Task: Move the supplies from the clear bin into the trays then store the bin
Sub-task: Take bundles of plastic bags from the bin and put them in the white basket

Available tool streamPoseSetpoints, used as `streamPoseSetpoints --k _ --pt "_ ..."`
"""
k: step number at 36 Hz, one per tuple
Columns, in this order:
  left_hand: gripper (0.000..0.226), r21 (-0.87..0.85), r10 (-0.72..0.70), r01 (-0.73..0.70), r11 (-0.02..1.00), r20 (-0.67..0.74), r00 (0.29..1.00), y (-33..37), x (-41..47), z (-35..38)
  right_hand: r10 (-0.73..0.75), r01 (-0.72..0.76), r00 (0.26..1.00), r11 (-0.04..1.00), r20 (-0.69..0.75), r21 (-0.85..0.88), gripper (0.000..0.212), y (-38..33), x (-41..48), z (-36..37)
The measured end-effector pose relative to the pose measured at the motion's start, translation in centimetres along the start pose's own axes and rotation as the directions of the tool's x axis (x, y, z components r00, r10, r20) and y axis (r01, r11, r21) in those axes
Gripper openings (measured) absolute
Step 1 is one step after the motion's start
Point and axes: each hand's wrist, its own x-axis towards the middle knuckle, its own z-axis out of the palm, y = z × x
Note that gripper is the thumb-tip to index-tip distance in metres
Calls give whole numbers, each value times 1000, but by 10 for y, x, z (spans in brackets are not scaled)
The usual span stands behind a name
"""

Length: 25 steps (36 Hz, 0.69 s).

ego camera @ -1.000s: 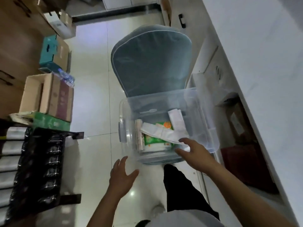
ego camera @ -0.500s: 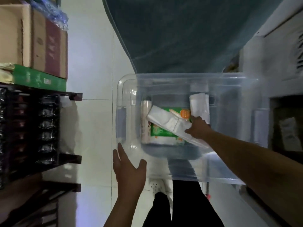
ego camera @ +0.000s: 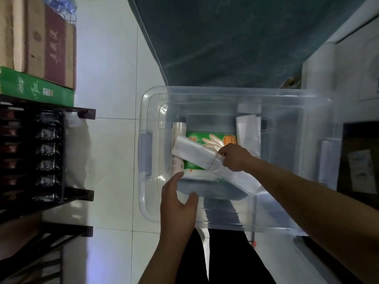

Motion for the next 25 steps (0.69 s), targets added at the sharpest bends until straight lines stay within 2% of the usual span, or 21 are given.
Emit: streamPoseSetpoints --k 2,4,7,9,12,17,18,20,21,23,25 --pt "55 -86 -146 149 985 48 988 4 9 -1 -40 41 999 988 -13 151 30 -4 -18 -7" --pt "57 -172 -195 206 963 79 978 7 15 -5 -72 79 997 907 -33 413 17 -9 -44 -14" --pt "59 -290 -179 216 932 149 972 13 18 -12 -142 131 989 702 -43 700 30 -23 -86 -25" --pt "58 -391 -98 186 901 234 967 19 19 -17 -204 140 978 530 -34 836 35 -30 -106 -27" --pt "43 -490 37 117 864 293 955 31 18 -22 -278 133 960 359 -30 924 33 -40 -122 -23" --pt "30 -423 53 56 905 242 969 41 20 -28 -303 62 953 259 20 964 25 -38 -120 -20" --pt "25 -416 39 62 907 232 972 42 21 -28 -249 59 968 234 1 970 21 -33 -115 -19" --pt "20 -414 5 77 907 194 981 40 20 -28 36 78 996 210 -87 975 17 -15 -94 -15" --pt "20 -414 -10 81 907 171 985 39 20 -28 231 82 963 237 -138 968 23 -3 -81 -11" --pt "20 -423 -46 105 900 146 988 34 20 -27 522 -5 827 377 -208 926 47 23 -57 -2" --pt "19 -449 -91 143 882 137 986 28 19 -26 607 -166 765 509 -216 845 65 47 -38 8"
